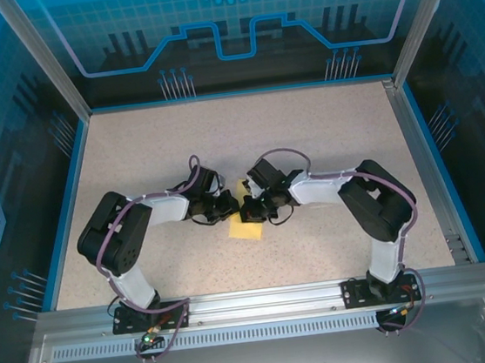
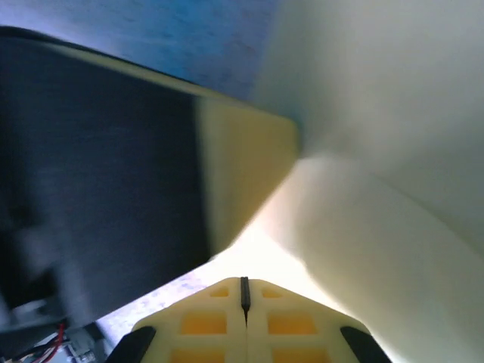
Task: Fold a paper plane with a square sheet of paper (pick it up from the middle)
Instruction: Fold the triangle a second time at the center of the table.
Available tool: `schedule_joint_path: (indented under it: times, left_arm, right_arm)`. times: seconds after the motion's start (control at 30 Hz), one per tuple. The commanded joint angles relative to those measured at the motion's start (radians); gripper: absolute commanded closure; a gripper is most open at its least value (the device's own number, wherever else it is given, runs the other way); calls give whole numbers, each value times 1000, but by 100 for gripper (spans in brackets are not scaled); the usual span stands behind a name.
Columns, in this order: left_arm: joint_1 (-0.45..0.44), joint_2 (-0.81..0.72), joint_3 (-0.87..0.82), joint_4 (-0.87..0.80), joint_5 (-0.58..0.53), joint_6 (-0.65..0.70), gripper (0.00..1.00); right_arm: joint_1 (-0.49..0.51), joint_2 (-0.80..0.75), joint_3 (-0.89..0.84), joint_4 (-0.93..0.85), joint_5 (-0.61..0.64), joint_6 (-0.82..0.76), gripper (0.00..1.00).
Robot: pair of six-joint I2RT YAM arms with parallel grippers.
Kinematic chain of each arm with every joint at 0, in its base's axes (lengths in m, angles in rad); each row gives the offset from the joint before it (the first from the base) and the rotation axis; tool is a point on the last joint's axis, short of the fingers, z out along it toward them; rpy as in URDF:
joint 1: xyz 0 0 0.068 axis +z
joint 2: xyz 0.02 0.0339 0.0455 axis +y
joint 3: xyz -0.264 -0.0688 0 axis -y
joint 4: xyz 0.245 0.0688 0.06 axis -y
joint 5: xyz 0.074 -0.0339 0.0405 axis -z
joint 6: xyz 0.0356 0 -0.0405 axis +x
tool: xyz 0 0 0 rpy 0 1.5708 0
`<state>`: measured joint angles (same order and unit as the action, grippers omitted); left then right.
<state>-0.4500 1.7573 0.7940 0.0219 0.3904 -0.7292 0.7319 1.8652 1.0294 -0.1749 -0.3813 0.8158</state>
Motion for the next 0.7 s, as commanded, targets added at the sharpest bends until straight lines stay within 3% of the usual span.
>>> schedule_joint_path:
  times: [0.0,0.43,0.67]
  left_arm:
    - [-4,42,1,-68,-57,27,91]
    - [-4,56,6,-82,-67,24,92]
    - [-4,58,11,-88,-70,21,93]
  right_arm:
    - [-9,53,-15,-19,-34,11,97]
    - [-17,-76,-157,44,-74,32,95]
    - [-17,-69,-289,146,-97,77,95]
